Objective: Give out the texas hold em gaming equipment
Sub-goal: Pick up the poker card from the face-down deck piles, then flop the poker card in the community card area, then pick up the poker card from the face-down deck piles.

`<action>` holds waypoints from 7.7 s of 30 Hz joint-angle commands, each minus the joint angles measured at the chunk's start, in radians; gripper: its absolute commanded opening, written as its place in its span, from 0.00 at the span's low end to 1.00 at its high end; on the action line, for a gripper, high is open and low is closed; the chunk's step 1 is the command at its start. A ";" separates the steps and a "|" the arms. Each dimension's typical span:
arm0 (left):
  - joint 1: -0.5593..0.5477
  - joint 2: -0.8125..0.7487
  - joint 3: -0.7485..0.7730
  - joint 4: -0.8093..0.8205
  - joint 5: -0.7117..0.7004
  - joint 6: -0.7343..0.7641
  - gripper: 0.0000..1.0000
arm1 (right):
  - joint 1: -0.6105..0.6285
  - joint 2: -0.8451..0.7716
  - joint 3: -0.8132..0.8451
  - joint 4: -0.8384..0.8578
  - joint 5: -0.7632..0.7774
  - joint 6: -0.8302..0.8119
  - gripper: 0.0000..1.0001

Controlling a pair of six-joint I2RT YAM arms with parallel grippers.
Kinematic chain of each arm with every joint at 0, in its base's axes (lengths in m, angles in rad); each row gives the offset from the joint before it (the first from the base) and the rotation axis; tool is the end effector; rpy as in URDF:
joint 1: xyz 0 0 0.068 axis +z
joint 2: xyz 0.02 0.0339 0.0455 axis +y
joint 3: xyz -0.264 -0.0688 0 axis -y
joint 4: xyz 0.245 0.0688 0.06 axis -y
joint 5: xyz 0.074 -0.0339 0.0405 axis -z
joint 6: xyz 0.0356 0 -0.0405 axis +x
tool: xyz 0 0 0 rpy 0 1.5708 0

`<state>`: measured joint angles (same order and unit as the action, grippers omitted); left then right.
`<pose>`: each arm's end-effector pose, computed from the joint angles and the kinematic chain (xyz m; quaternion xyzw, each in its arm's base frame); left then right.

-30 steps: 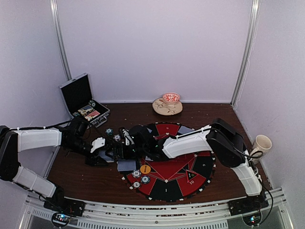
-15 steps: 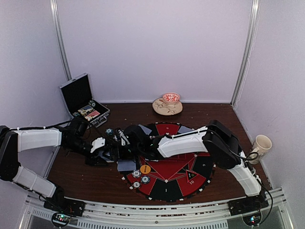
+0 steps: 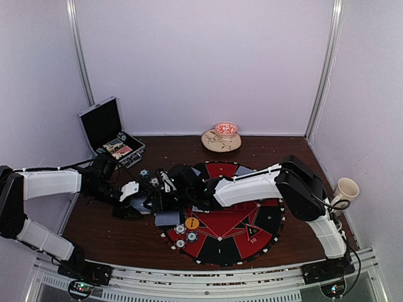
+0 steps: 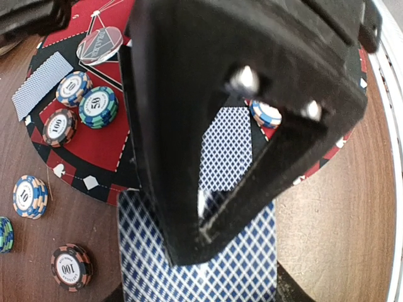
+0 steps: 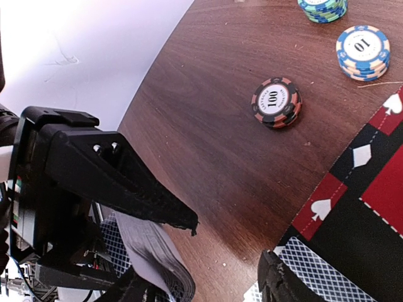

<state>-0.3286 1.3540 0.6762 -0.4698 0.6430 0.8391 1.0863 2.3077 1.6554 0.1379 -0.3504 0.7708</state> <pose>0.2144 -0.0956 0.1710 0.5667 0.7374 -0.2486 0.2708 0.2323 0.4677 0.1551 -0.2204 0.8261 0.4876 0.1767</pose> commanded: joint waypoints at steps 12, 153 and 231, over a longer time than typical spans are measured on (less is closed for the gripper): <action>0.002 0.000 0.003 0.021 0.031 0.007 0.52 | -0.009 -0.068 0.000 -0.031 -0.034 -0.020 0.24; 0.003 0.002 0.005 0.022 0.025 0.003 0.52 | 0.124 -0.228 -0.334 -0.425 0.993 -0.963 0.21; 0.002 -0.014 0.000 0.022 0.029 0.006 0.53 | 0.029 0.041 0.010 0.111 0.047 0.032 0.81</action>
<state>-0.3298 1.3540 0.6762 -0.4694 0.6544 0.8391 1.1248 2.3508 1.6451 0.2787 -0.3164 0.7918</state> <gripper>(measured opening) 0.525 0.831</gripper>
